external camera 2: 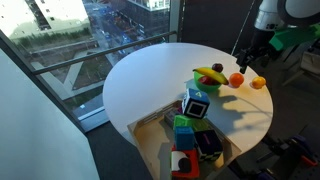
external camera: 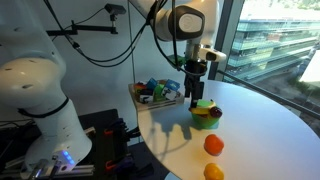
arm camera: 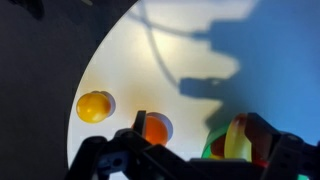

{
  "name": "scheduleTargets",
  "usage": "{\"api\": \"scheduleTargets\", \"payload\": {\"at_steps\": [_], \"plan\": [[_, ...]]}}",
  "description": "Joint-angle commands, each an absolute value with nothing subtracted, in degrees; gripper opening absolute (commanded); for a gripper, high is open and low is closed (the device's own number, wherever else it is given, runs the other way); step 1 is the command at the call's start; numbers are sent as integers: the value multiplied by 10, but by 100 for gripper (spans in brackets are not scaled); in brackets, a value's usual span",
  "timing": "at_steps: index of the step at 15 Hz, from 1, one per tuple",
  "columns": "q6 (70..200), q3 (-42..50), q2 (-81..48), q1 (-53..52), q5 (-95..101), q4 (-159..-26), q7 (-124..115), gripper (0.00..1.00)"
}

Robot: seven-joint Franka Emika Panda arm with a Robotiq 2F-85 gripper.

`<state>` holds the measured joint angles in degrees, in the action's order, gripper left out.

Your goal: Put the plum in the green bowl.

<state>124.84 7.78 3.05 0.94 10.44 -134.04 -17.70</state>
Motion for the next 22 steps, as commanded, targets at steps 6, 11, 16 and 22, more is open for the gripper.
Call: {"api": "scheduleTargets", "payload": {"at_steps": [6,11,16,22], "plan": [[1194,65,125,26,94,-1388,17,100],[1157,70,171,24,68,-1402,77,100],[1116,74,219,22,26,-1407,107,100],[1101,70,279,25,3,-1425,87,100]]}}
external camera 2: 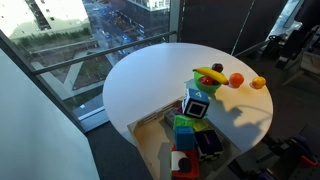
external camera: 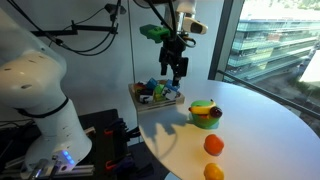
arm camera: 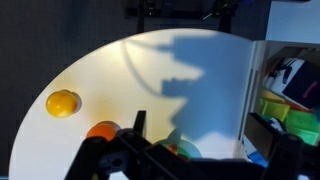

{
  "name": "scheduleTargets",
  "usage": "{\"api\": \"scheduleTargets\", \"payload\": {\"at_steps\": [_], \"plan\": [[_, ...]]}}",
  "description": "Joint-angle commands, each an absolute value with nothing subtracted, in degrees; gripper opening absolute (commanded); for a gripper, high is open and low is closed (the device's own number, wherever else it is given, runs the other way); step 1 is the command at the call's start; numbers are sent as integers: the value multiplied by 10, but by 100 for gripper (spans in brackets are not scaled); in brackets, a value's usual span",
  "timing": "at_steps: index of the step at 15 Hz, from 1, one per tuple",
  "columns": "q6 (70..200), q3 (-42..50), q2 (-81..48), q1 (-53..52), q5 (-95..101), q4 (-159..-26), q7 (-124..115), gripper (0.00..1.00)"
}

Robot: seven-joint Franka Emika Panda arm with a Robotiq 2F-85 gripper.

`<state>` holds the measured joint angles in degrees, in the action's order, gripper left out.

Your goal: Put the plum in the green bowl.

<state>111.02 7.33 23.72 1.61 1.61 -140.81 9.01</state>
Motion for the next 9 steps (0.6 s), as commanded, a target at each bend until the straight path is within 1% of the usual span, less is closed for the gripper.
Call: {"api": "scheduleTargets", "payload": {"at_steps": [1,6,9], "plan": [[1101,68,288,27,5,-1429,77,100],[1116,61,316,36,12,-1438,33,100],[1113,62,302,34,11,-1429,39,100]]}}
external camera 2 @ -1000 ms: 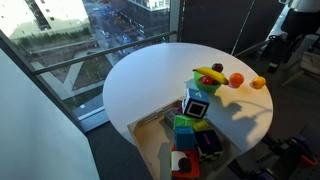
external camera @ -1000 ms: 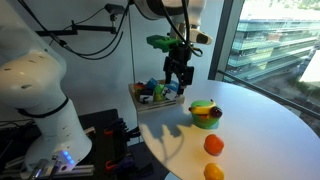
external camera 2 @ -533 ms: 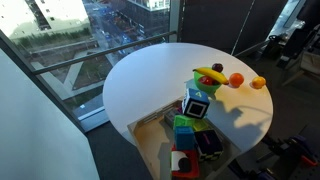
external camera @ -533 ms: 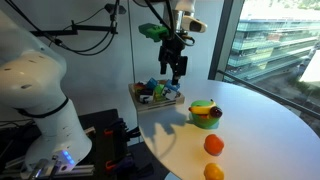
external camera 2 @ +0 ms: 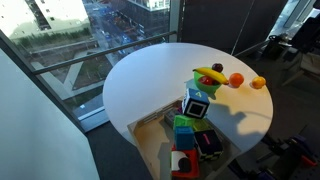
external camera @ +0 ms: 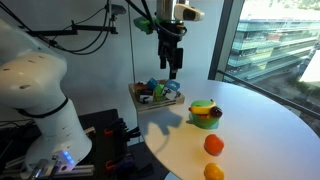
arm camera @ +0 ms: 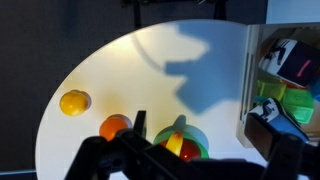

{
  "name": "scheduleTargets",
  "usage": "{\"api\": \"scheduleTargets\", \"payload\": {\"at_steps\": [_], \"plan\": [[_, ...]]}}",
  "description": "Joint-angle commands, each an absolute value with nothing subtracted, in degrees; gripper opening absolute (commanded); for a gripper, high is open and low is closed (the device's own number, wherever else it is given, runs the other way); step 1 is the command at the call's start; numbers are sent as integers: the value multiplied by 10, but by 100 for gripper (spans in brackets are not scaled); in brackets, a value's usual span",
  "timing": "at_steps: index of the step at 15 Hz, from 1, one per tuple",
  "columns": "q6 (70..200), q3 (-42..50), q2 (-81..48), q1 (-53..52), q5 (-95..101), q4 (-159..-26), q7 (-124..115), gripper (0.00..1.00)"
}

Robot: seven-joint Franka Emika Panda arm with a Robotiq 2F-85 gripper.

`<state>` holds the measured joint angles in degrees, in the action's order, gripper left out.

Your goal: Put the plum in the green bowl.

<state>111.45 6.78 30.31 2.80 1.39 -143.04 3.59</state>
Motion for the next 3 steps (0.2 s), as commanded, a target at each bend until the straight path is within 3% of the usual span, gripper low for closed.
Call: {"api": "scheduleTargets", "payload": {"at_steps": [1,3], "plan": [[1115,61,303,36,11,-1431,37,100],[1117,61,303,38,11,-1433,36,100]]}}
